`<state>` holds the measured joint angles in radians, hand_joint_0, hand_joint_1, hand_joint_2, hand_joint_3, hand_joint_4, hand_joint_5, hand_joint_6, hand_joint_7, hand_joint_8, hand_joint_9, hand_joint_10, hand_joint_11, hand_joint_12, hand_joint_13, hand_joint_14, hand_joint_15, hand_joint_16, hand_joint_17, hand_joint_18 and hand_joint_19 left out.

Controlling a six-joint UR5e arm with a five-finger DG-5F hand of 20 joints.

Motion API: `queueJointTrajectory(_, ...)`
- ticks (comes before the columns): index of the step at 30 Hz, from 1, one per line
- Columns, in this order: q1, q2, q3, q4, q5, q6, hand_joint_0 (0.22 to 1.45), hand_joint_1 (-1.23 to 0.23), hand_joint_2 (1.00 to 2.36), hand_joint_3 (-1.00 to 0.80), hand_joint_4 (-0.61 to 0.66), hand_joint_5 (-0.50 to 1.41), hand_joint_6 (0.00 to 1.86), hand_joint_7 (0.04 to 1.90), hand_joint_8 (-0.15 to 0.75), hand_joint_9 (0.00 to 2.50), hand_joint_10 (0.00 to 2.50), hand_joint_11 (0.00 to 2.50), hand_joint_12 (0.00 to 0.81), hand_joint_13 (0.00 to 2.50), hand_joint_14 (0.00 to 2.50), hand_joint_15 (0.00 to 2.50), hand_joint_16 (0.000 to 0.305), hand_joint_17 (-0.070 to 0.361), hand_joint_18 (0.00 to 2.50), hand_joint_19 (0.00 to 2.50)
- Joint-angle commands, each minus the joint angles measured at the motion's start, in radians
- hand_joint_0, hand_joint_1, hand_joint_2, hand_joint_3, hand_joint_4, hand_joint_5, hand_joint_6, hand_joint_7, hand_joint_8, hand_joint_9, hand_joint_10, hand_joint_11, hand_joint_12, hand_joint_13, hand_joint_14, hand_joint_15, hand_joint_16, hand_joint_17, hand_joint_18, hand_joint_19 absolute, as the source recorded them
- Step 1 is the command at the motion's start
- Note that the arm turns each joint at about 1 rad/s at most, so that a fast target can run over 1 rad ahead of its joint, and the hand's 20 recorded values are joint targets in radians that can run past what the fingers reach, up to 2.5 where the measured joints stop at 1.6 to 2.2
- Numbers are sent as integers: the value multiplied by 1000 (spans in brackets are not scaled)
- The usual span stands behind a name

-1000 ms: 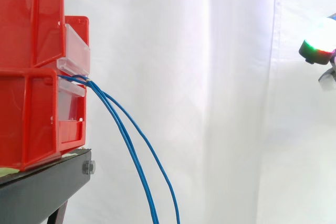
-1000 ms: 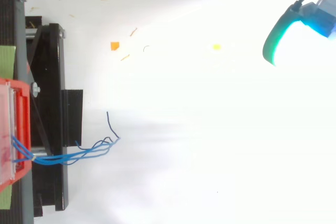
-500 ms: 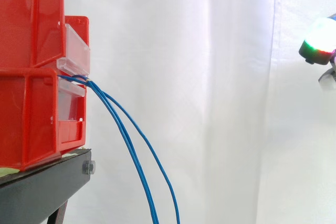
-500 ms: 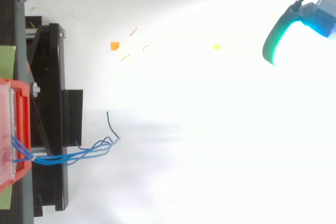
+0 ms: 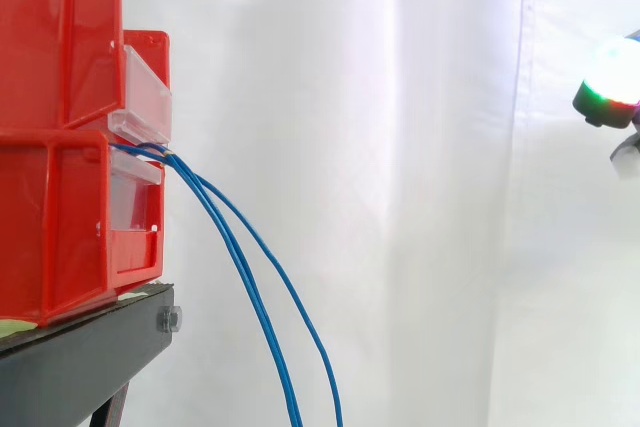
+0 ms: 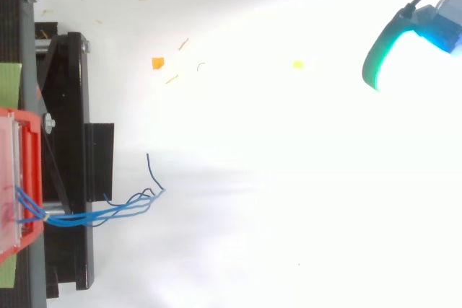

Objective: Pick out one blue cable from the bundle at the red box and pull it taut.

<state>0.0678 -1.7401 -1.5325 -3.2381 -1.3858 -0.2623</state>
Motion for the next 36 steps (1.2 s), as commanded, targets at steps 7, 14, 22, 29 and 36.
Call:
queueJointTrajectory(7, 1, -1, 0, -5, 4, -2, 543, -488, 1000, -500, 224, -220, 503, 832, 274, 471, 19, 557, 304, 293, 9, 224, 42, 95, 375, 704)
queueJointTrajectory(14, 15, -65, -2, 38, 36, -37, 544, -488, 1000, -500, 223, -220, 503, 832, 276, 472, 19, 546, 305, 292, 10, 224, 42, 95, 373, 714)
queueJointTrajectory(22, 38, -136, -2, 219, 90, -63, 543, -487, 1000, -500, 224, -220, 503, 832, 276, 473, 19, 556, 305, 293, 9, 224, 42, 95, 373, 706)
queueJointTrajectory(29, 47, -197, 0, 331, 126, -87, 545, -487, 1000, -500, 224, -220, 503, 832, 276, 474, 17, 550, 305, 293, 9, 232, 42, 95, 373, 705)
queueJointTrajectory(36, 66, -223, -2, 405, 188, -112, 544, -486, 1000, -500, 225, -220, 503, 836, 275, 474, 17, 550, 306, 294, 9, 221, 42, 95, 373, 705)
